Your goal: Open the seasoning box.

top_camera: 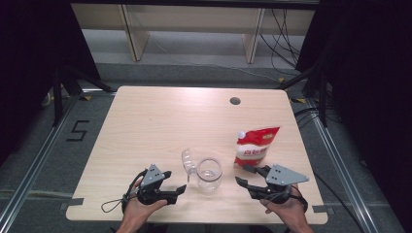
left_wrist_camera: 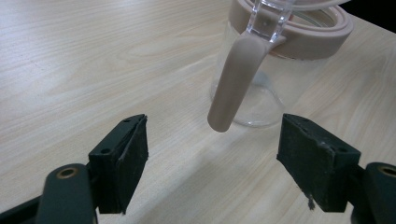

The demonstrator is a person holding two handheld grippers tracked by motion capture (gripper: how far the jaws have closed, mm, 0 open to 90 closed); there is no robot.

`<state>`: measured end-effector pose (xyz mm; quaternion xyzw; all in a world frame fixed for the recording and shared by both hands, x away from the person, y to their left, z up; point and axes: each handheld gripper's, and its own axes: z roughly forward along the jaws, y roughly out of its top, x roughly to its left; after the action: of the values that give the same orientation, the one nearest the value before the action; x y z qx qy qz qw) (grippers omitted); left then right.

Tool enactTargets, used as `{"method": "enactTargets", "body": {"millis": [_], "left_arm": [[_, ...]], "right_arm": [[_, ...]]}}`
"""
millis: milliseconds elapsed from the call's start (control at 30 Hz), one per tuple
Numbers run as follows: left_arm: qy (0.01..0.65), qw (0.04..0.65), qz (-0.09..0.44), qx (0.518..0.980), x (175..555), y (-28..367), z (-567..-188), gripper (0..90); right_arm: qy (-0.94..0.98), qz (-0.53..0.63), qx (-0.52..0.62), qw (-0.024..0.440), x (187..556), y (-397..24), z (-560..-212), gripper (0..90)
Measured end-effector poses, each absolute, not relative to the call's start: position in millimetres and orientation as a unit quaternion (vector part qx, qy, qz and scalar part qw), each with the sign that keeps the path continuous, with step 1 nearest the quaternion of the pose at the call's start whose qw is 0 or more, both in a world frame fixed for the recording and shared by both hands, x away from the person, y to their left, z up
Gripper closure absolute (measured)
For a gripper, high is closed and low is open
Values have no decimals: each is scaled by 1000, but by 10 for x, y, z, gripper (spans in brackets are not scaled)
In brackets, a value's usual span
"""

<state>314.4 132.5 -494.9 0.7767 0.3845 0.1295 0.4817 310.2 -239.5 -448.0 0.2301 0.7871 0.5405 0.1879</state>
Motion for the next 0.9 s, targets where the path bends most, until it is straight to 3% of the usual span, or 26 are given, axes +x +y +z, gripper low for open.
{"method": "enactTargets", "body": {"millis": [400, 633, 900], "left_arm": [[383, 485, 127, 776, 3159, 1326, -4957, 240], [385, 480, 131, 778, 3159, 1324, -4956, 240], [383, 480, 130, 778, 3156, 1317, -4962, 241]], "right_arm": [[761, 533, 291, 227, 3194, -3026, -4559, 322], [765, 513, 331, 203, 3310, -3118, -4657, 226], [758, 512, 336, 224, 3510, -3208, -4727, 168]]}}
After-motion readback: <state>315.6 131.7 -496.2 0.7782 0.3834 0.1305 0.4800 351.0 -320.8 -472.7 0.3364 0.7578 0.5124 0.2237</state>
